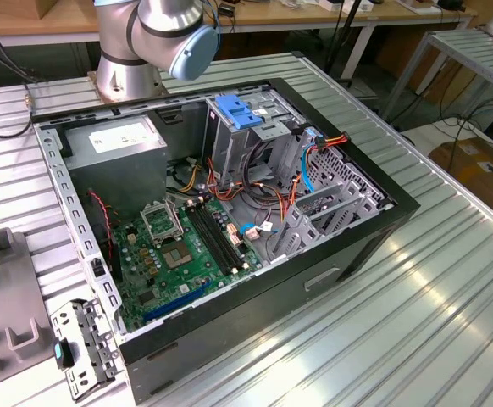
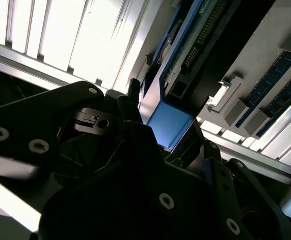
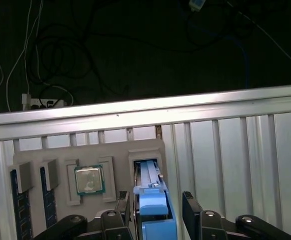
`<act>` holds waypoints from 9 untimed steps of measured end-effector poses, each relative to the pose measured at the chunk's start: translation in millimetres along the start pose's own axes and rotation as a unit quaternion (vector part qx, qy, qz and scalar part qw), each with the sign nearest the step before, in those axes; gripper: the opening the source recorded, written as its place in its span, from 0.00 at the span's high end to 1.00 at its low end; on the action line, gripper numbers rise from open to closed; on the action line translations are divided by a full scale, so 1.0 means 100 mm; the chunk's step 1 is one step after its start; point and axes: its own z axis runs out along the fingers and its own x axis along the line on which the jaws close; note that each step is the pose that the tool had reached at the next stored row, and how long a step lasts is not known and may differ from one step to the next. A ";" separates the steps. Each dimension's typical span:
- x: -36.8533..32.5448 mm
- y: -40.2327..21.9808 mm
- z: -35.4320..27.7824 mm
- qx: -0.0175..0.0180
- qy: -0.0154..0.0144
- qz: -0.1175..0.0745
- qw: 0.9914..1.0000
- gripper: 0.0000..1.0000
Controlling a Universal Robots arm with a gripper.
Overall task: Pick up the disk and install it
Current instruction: 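Pick up the disk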
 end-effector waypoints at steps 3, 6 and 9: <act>0.000 0.000 0.005 0.000 0.000 -0.004 1.000 0.46; -0.004 -0.004 0.009 0.000 0.002 -0.004 1.000 0.46; -0.015 -0.015 0.009 0.000 0.003 -0.004 1.000 0.46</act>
